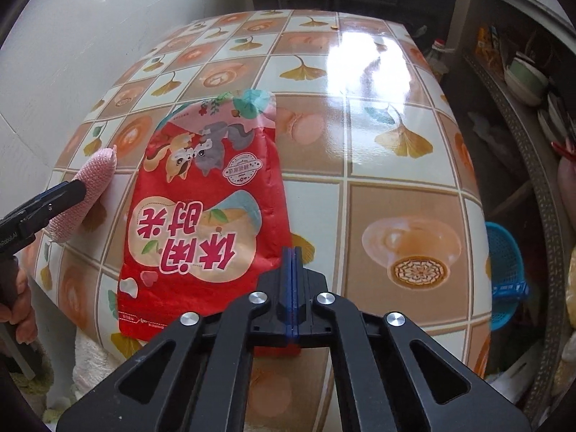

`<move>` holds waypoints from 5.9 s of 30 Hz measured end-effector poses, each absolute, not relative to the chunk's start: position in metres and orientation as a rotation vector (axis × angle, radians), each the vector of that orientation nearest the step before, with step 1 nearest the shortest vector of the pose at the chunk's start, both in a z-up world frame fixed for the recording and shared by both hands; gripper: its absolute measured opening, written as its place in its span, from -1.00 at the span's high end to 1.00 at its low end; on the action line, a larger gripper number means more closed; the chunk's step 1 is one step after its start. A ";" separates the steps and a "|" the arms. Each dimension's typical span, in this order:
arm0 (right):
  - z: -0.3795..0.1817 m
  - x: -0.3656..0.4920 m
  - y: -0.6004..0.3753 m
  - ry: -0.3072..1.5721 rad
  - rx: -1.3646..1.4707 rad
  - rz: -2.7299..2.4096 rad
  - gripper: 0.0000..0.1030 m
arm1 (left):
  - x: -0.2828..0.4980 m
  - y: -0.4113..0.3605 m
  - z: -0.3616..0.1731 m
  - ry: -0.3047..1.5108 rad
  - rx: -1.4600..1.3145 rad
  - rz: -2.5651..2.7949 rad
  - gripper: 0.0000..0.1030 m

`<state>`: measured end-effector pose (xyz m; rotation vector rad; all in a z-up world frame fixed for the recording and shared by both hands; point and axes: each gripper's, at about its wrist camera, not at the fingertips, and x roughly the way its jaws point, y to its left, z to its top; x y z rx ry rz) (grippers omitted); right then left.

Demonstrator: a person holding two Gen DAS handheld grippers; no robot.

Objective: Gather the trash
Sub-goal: 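Grasp the pink mesh sponge with the left tool while the right tool holds the bag, then lift the sponge with the left tool while the right tool lifts the red bag, then carry the sponge and red bag over the blue wastebasket with both tools, then open both tools to drop the sponge and bag into the wastebasket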

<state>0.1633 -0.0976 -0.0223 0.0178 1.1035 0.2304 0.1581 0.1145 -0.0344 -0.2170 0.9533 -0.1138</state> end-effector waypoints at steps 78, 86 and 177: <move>-0.038 0.198 -0.102 1.221 0.696 0.608 0.89 | 0.139 0.063 -0.038 0.853 -0.034 -0.145 -0.35; -0.016 0.180 -0.132 1.132 0.645 0.529 0.92 | 0.142 0.070 -0.023 0.844 -0.080 -0.152 0.03; -0.058 0.029 -0.437 0.866 0.519 -0.513 -0.16 | 0.283 -0.391 -0.065 1.368 0.042 -0.953 -0.82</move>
